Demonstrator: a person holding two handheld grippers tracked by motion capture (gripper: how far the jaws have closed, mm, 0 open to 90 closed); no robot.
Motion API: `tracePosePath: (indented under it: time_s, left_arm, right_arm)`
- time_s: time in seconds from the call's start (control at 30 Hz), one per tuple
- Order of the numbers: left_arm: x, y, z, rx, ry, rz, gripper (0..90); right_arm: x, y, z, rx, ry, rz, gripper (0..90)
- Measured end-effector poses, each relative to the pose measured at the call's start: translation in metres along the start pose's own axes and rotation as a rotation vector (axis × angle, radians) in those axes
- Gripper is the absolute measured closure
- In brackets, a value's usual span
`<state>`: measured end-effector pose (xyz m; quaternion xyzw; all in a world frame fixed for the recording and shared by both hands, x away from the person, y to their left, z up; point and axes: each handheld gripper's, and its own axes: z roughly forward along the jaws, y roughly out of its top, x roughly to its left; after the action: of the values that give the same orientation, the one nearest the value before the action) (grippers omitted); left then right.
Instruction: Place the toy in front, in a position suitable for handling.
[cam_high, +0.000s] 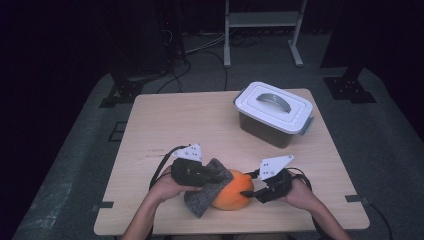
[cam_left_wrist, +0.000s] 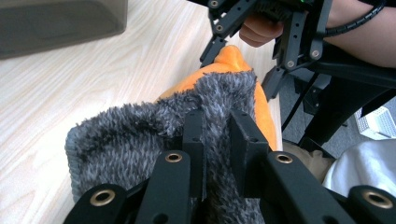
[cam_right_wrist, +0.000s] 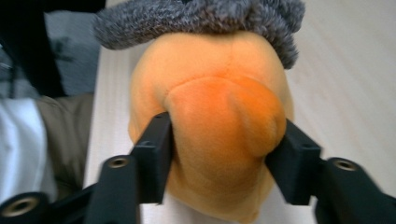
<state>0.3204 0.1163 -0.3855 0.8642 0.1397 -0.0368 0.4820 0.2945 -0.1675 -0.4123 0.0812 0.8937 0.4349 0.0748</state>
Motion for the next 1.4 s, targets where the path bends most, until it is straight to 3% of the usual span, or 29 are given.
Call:
tracePosePath:
  time_s: [0.1,0.2,0.27,0.4,0.53,0.6,0.73,0.77,0.83,0.93,1.0,1.1,1.4]
  left_arm:
    - [0.000,0.005,-0.002,-0.005,0.003,0.013,77.5]
    - [-0.002,0.010,0.001,0.008,0.010,0.026,77.4]
    - [-0.003,0.011,0.003,0.017,0.028,0.029,77.4]
    - [-0.006,0.006,0.005,0.017,0.017,0.041,77.5]
    - [-0.013,0.005,0.006,0.024,-0.001,0.066,77.4]
    - [-0.016,0.007,0.006,0.028,0.004,0.075,77.4]
    - [-0.016,0.012,0.004,0.018,0.021,0.083,77.5]
    - [-0.015,0.018,0.001,-0.018,0.013,0.080,77.5]
    - [-0.017,0.026,0.001,-0.038,0.007,0.092,77.5]
    - [-0.020,0.033,0.009,-0.006,0.010,0.117,77.5]
    - [-0.018,0.031,0.015,0.027,0.013,0.116,77.4]
    - [-0.012,0.025,0.018,0.015,0.000,0.084,77.5]
    - [0.000,0.007,0.001,0.022,0.041,0.030,77.3]
  right_arm:
    - [0.002,0.002,-0.001,-0.010,-0.038,-0.038,50.6]
    - [0.001,0.002,0.000,-0.023,-0.041,-0.040,50.5]
    - [-0.002,0.002,0.001,-0.016,-0.033,0.001,43.8]
    - [-0.008,-0.001,-0.001,-0.005,0.041,0.125,30.7]
    - [-0.007,-0.002,-0.003,-0.009,0.089,0.162,30.2]
    - [-0.005,-0.002,0.001,0.004,0.084,0.153,37.1]
    - [-0.002,0.003,0.000,-0.001,0.026,0.063,53.2]
    - [-0.001,0.005,-0.001,-0.015,0.015,0.043,54.3]
    - [0.003,0.009,0.001,-0.031,0.006,0.000,54.6]
    - [0.009,0.013,0.005,-0.022,0.003,-0.056,54.6]
    - [0.008,0.012,0.004,-0.015,0.000,-0.064,54.8]
    - [0.007,0.006,0.002,-0.012,0.002,-0.064,55.1]
    - [-0.003,-0.004,-0.006,-0.002,0.008,-0.041,54.6]
